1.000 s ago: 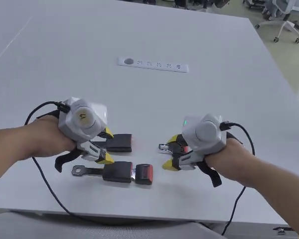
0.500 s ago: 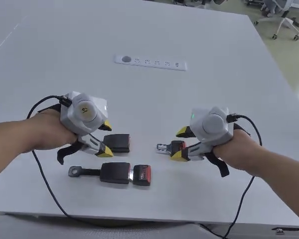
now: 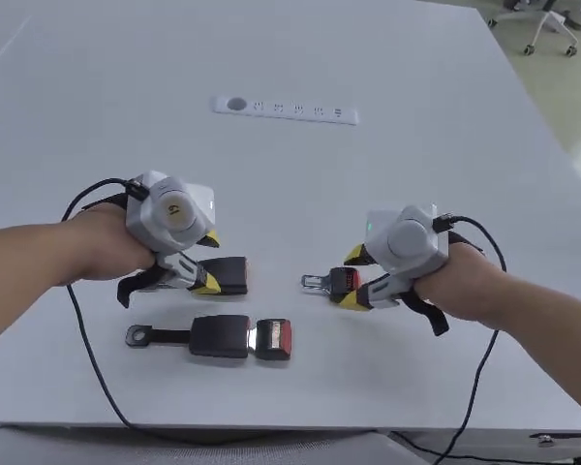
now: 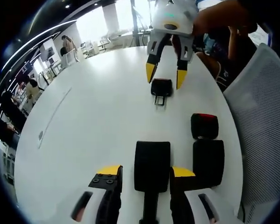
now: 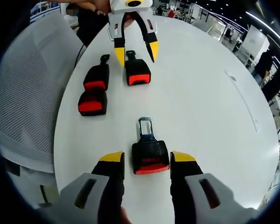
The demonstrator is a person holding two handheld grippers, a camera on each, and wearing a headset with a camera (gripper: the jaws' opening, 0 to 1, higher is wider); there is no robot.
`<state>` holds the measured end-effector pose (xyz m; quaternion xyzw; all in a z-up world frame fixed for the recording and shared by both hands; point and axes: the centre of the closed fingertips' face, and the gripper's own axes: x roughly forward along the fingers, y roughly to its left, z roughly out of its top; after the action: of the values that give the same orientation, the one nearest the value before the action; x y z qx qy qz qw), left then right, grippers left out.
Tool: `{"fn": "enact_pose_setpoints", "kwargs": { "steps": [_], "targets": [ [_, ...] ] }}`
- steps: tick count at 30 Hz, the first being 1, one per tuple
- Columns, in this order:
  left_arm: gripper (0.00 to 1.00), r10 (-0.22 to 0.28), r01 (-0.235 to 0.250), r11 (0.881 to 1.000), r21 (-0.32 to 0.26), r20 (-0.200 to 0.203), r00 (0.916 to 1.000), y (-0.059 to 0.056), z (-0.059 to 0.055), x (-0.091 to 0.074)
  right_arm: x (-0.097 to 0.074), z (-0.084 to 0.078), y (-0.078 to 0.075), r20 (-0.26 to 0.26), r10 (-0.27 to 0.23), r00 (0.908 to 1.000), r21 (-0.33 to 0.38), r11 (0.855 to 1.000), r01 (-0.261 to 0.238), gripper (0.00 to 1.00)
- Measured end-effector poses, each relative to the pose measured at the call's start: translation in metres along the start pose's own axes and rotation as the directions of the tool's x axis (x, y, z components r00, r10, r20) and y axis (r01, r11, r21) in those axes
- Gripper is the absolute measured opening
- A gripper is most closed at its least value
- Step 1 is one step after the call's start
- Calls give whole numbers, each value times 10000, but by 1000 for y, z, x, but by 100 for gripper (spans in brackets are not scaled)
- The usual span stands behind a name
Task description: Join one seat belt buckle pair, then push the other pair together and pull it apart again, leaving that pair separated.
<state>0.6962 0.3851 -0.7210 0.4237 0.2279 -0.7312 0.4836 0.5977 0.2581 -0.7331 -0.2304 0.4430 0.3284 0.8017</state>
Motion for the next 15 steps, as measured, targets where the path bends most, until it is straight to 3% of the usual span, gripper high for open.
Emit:
{"fn": "enact_pose_setpoints", "kwargs": {
  "steps": [5,7,15],
  "targets": [
    [40,-431,432,9990,141,-65,9990,-7,-3,6,3,0,0,1,104,9999,-138,9999,-104,35],
    [38,-552,560,9979,312,-275,9981,-9,-8,8,6,0,-2,-28,160,9999,-128,9998,-161,35],
    [34,-795,812,9959,401,-410,9960,-8,-12,12,10,-5,-2,-242,475,9986,-75,9988,-477,35]
  ]
}}
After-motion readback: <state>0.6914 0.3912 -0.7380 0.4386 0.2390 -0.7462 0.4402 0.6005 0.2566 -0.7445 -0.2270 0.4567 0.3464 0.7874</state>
